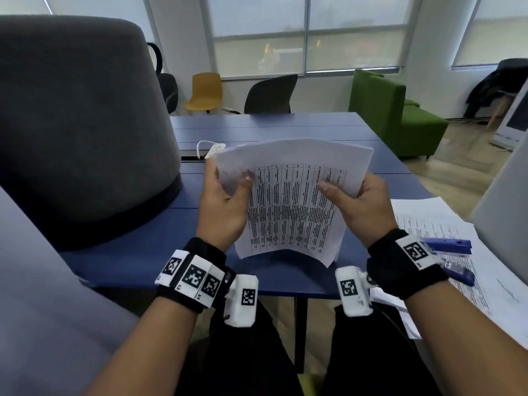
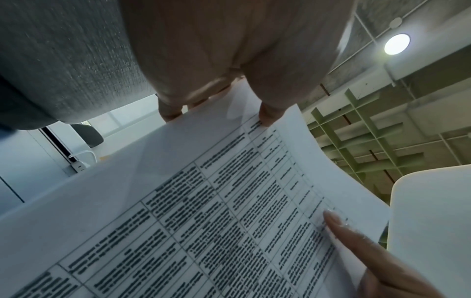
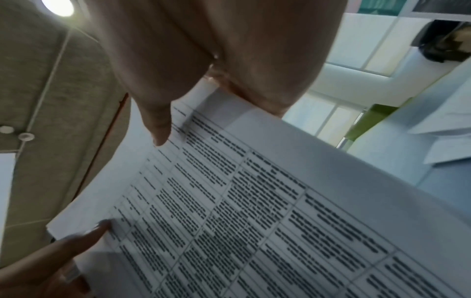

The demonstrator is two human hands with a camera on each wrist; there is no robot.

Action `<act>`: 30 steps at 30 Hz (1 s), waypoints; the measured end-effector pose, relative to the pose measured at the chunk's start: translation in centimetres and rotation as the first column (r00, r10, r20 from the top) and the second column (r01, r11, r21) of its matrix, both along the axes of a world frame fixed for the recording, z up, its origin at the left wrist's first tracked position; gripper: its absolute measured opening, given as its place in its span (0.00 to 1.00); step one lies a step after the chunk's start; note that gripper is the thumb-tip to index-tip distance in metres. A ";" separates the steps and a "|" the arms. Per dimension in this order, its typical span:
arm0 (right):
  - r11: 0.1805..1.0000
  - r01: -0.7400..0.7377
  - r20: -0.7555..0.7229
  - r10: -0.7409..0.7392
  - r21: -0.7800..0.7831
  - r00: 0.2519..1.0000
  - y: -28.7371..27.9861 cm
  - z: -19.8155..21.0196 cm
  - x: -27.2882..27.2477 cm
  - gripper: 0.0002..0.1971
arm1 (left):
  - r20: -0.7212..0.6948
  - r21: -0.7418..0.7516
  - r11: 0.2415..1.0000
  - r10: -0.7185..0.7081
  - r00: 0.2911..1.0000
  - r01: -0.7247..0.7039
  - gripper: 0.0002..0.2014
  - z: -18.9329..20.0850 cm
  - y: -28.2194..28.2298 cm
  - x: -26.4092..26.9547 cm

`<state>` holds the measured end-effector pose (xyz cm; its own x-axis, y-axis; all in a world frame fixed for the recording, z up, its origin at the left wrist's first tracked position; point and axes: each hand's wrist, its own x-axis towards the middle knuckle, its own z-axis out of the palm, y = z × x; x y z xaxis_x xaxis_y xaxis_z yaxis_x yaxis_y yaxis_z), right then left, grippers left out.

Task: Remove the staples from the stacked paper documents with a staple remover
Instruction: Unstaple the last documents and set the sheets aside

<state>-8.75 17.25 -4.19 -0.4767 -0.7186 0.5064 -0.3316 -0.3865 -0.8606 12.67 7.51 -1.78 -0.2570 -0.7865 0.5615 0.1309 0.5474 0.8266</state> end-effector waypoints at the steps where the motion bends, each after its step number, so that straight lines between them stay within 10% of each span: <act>1: 1.000 0.005 -0.005 -0.005 0.009 1.000 -0.1 -0.1 0.0 0.10 | -0.005 0.012 1.000 -0.001 1.000 0.001 0.23 0.0 0.0 -0.1; 30: 0.996 -0.056 0.038 0.053 0.064 0.998 0.6 -1.0 0.3 0.12 | 0.101 0.066 0.992 0.098 0.990 -0.105 0.15 -1.6 -0.5 -1.6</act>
<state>-8.50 17.90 -5.16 -0.4534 -0.7747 0.4406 -0.2793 -0.3460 -0.8957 11.12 6.98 -3.43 -0.2245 -0.8486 0.4791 -0.0057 0.4928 0.8701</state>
